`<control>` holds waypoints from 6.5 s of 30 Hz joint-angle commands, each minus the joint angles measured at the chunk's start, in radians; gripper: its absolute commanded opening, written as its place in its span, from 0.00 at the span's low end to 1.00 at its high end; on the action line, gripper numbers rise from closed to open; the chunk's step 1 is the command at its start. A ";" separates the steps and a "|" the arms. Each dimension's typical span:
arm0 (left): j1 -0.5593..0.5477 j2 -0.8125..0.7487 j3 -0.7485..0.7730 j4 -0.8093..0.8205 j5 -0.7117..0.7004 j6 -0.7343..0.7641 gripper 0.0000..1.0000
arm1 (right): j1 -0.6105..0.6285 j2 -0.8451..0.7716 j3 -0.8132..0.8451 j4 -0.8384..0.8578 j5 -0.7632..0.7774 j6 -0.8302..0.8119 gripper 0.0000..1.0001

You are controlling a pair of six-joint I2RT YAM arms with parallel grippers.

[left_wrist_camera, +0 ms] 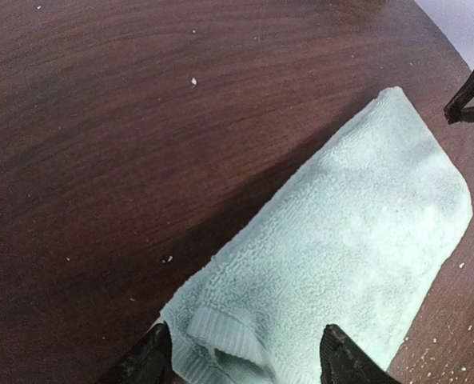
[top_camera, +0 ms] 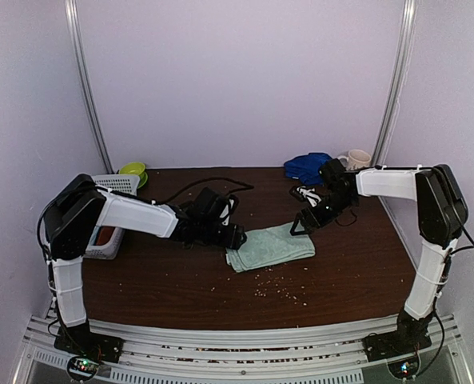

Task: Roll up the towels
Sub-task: Smooth out the towel at the center of the board.

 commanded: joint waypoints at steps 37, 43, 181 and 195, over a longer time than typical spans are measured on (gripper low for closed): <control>0.034 -0.041 -0.028 -0.034 -0.070 -0.005 0.04 | -0.003 0.005 -0.030 0.010 0.028 -0.033 0.83; 0.035 -0.061 -0.030 -0.064 -0.119 0.016 0.33 | 0.001 0.012 -0.029 0.008 0.024 -0.033 0.84; -0.044 -0.113 -0.048 -0.040 -0.169 -0.135 0.48 | -0.017 -0.019 0.000 -0.139 -0.250 -0.128 0.86; -0.044 -0.068 -0.044 0.105 -0.015 -0.124 0.10 | -0.028 0.063 -0.033 -0.181 -0.264 -0.155 0.66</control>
